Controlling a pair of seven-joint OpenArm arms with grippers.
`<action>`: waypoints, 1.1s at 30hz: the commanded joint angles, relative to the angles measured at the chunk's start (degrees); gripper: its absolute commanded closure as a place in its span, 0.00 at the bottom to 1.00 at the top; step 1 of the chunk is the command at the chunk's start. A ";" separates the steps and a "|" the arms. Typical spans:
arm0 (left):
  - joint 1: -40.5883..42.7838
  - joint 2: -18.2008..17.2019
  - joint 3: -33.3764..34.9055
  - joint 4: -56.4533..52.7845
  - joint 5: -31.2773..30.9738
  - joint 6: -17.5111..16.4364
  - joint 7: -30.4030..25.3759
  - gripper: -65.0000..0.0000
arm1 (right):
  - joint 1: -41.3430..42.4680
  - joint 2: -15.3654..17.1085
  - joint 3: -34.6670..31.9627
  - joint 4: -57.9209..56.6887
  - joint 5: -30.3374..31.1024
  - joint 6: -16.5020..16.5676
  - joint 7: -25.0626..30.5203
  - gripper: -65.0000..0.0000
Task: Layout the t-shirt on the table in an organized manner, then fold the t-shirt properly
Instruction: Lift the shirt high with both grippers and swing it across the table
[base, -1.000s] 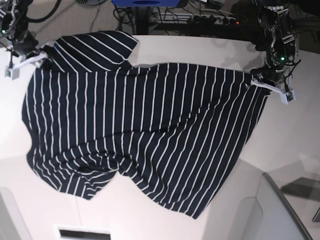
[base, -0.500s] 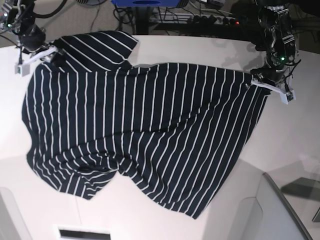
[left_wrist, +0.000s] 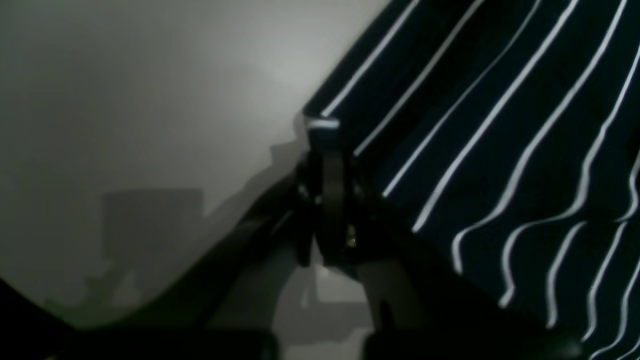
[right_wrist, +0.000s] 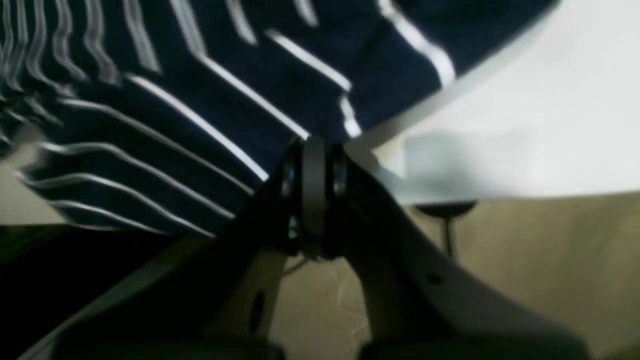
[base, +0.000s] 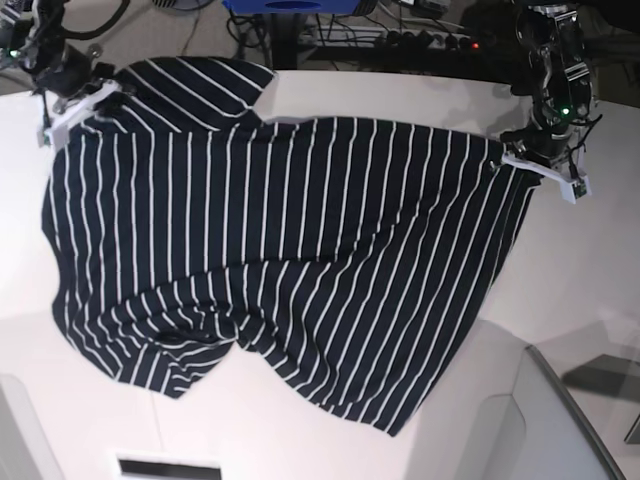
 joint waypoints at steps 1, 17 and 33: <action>0.56 -0.73 -0.34 2.31 -0.28 -0.05 -0.99 1.00 | 0.46 0.58 1.17 3.88 0.89 0.42 -1.35 1.00; 7.95 1.29 -0.87 17.52 -0.28 -0.05 -0.81 1.00 | 4.77 2.25 8.73 16.02 0.80 0.42 -14.01 1.00; 4.34 0.85 -0.78 27.28 -0.28 -0.05 9.56 1.00 | 15.14 6.21 8.73 21.29 0.80 0.68 -17.35 1.00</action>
